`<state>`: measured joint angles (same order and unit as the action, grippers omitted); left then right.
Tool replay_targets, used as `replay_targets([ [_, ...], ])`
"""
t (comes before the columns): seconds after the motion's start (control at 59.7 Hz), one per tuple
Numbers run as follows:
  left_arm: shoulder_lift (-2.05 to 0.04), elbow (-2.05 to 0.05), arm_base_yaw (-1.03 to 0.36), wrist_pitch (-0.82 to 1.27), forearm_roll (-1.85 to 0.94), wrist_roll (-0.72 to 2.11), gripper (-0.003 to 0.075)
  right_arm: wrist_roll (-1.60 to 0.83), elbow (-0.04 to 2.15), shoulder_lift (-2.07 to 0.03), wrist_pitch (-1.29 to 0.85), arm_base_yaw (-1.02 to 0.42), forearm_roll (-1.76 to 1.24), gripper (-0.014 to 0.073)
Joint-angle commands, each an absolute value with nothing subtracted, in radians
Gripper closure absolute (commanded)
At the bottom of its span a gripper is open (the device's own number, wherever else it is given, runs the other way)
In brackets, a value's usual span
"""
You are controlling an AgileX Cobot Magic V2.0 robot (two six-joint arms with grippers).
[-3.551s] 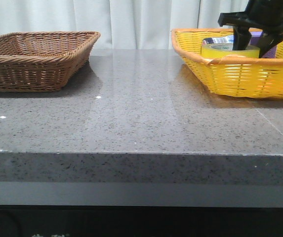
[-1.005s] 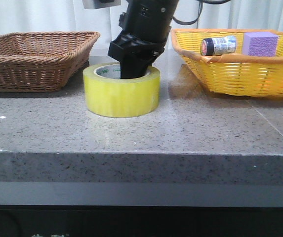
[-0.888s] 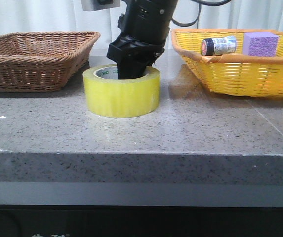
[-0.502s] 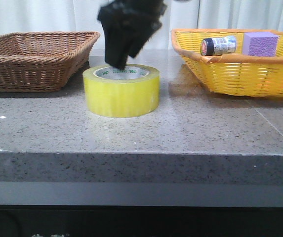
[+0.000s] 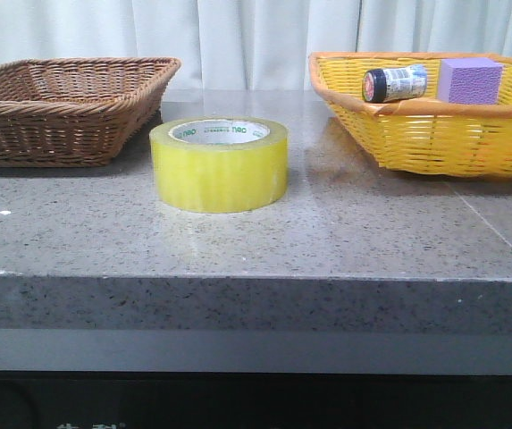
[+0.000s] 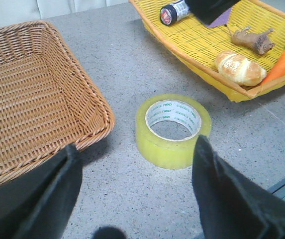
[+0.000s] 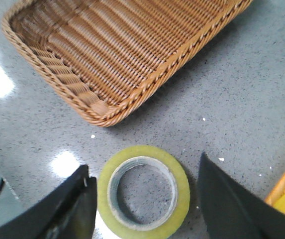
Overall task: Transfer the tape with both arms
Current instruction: 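Open the right gripper and withdraw it upward from the tape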
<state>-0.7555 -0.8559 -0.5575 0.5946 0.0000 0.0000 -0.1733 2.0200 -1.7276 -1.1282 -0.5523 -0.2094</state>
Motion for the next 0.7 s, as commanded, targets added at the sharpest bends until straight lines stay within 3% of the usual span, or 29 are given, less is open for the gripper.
replay_targets([
  [0.0, -0.755, -0.892, -0.566, 0.520, -0.008, -0.009, 0.0248, -0.166, 1.937, -1.592, -1.011, -0.551, -0.230, 0.0127],
  [0.385, -0.755, -0.892, -0.566, 0.520, -0.008, -0.009, 0.0248, -0.166, 1.381, -1.181, -0.735, -0.551, -0.231, 0.0127],
  [0.687, -0.755, -0.892, -0.566, 0.520, -0.008, -0.009, 0.0248, -0.166, 1.069, -0.896, -0.632, -0.551, -0.257, 0.0127],
])
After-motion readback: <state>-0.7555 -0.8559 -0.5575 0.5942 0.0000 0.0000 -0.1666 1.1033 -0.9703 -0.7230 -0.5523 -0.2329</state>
